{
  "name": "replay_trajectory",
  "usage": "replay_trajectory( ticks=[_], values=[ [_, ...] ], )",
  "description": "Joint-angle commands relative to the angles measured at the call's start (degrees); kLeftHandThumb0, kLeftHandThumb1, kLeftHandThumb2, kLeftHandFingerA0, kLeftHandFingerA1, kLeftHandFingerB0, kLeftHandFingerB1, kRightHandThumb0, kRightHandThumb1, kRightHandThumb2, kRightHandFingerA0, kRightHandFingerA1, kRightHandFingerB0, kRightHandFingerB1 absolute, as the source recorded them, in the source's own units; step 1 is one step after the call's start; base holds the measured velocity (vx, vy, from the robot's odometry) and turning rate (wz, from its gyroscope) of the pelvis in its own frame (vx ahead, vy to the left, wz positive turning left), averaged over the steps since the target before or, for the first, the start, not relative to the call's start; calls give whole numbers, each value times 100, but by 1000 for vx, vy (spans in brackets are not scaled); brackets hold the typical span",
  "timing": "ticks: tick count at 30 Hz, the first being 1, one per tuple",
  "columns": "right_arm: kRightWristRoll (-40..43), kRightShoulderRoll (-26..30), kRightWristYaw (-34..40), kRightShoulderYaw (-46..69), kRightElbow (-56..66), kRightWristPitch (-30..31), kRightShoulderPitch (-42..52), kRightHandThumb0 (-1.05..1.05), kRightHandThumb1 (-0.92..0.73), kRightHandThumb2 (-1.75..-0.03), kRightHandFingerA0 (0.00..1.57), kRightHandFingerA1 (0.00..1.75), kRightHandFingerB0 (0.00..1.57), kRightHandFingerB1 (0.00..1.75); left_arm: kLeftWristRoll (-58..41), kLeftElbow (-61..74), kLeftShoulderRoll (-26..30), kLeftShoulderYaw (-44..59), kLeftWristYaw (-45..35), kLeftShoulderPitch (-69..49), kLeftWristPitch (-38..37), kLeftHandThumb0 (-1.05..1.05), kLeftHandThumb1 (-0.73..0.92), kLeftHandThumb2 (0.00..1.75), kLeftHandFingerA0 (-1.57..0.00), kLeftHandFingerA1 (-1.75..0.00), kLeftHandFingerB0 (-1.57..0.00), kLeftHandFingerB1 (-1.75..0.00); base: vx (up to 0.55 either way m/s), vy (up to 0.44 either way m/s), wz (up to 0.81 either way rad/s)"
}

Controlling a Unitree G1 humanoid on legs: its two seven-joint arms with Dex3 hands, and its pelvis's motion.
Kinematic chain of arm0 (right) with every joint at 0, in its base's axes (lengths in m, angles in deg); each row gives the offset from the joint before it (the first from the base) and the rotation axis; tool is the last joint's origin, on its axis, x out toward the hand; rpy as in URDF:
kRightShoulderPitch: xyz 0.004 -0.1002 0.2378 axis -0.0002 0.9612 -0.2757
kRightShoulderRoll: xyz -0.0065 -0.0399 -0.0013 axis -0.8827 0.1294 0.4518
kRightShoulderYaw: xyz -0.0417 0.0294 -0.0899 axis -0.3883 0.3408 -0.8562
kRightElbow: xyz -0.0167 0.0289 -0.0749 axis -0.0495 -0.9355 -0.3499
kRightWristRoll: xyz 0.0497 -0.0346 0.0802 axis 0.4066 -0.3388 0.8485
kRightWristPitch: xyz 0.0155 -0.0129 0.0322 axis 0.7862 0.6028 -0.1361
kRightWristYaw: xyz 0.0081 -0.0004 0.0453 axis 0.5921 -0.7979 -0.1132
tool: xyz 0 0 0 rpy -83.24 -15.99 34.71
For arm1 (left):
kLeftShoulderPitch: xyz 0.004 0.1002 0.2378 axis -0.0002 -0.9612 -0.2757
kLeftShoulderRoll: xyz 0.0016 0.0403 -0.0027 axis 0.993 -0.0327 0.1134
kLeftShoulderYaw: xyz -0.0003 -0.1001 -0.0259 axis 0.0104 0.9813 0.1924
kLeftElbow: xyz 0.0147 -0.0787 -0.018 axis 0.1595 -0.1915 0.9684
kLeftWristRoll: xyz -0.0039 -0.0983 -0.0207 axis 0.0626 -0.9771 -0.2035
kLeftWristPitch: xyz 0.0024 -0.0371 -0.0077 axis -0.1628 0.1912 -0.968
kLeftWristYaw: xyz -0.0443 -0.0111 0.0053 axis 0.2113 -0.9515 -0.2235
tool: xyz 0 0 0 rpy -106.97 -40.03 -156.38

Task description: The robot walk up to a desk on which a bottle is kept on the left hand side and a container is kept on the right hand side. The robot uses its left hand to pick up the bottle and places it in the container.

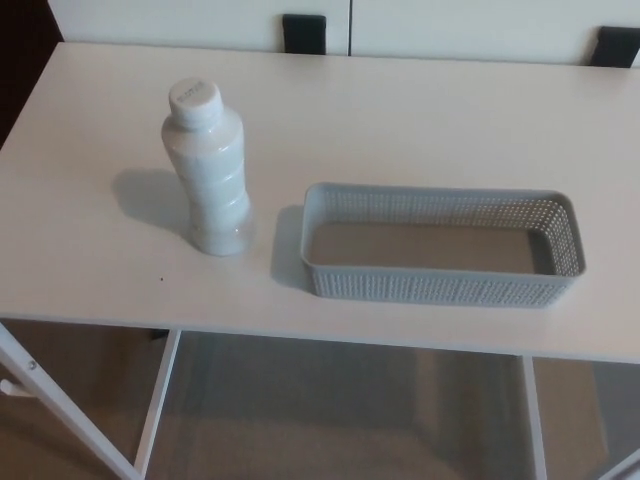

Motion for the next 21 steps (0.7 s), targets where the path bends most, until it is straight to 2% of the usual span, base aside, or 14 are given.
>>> replay_trajectory(
  ticks=[1, 2, 3, 6, 7, 15, 21],
  values=[
    [-63, 95, -16, 24, -58, -131, 45, -24, -65, -59, 45, 45, 37, 40, -613, 564, 198, -1032, -600, 685, 861, -48, 31, 67, 0, -19, 0, -9, 0, 0, 0],
    [-65, 99, -17, 26, -91, -148, 32, -24, -65, -59, 45, 45, 37, 40, -571, 526, 191, -1156, -668, 717, 830, -48, 31, 67, 0, -19, 0, -9, 0, 0, 0],
    [-65, 93, -4, 29, -98, -148, 27, -23, -66, -59, 46, 46, 37, 40, -405, 462, 125, -1437, -642, 798, 822, -45, 45, 70, 0, -14, 0, -2, 0, 0, 0],
    [-156, 73, 40, -53, -193, -179, -12, -23, -67, -59, 49, 46, 38, 40, -36, 130, -11, -1981, -676, 952, 648, -51, 43, 68, 0, -11, 0, -1, 0, 0, 0],
    [-156, 52, 56, -69, -143, -148, 0, -22, -66, -59, 48, 46, 38, 40, 97, -59, -88, -2189, -716, 1034, 552, -55, 36, 69, 0, -11, 0, -5, 0, 0, 0],
    [-133, 20, 98, -138, -2, -53, -4, -22, -66, -59, 46, 46, 37, 40, 643, -934, -348, -3337, -889, 1366, 20, -60, 38, 72, 0, -8, 0, -7, 0, 0, 0],
    [-128, 41, 60, -153, 37, -54, -10, -24, -66, -59, 46, 46, 38, 40, 703, -1207, -548, -3582, -915, 1515, -130, -67, 42, 73, 0, 0, 0, 0, 0, 0, 0]
  ],
)
